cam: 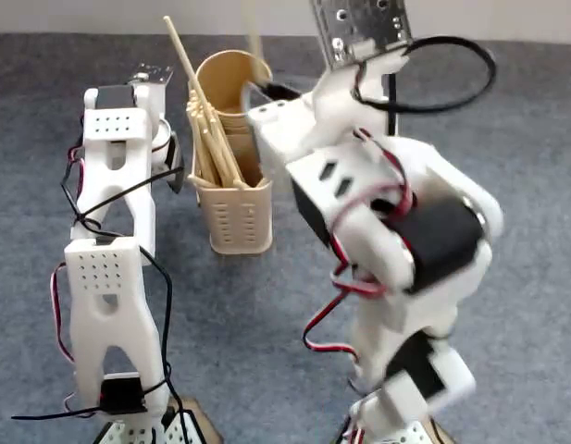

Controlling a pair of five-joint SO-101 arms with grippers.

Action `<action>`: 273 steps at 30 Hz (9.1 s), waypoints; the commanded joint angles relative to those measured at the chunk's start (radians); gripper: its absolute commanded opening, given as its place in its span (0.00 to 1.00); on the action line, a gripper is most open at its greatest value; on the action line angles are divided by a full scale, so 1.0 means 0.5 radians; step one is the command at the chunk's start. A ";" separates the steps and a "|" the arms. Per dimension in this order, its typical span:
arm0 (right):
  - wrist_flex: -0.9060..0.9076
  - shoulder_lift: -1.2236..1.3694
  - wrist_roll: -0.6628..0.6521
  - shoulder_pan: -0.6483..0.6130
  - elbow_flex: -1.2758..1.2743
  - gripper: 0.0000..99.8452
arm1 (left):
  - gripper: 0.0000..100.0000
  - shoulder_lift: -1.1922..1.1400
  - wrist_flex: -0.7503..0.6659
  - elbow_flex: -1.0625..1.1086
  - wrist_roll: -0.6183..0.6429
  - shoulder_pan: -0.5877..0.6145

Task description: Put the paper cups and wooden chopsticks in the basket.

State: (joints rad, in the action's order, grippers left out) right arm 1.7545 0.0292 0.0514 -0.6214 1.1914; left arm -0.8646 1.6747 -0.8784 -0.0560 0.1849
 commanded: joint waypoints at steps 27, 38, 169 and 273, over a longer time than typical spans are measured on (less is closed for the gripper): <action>-3.472 -1.140 -0.021 -0.063 -3.868 0.06 | 0.19 -0.063 -0.046 -0.072 -0.003 -0.002; -3.107 -1.613 -0.055 -0.087 -3.945 0.25 | 0.19 -0.063 -0.074 -0.072 -0.006 -0.002; -2.334 0.480 -0.242 0.824 -2.975 0.05 | 0.17 -0.480 -0.647 -0.170 0.350 -0.278; -2.404 -3.279 -0.058 0.732 -4.218 0.00 | 0.00 2.837 -1.571 1.751 -0.071 -0.904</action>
State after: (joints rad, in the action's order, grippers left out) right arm 0.6038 -1.6372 0.0161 -0.2516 -0.9183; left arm 0.5976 1.0395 -0.0422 -0.1051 -0.2723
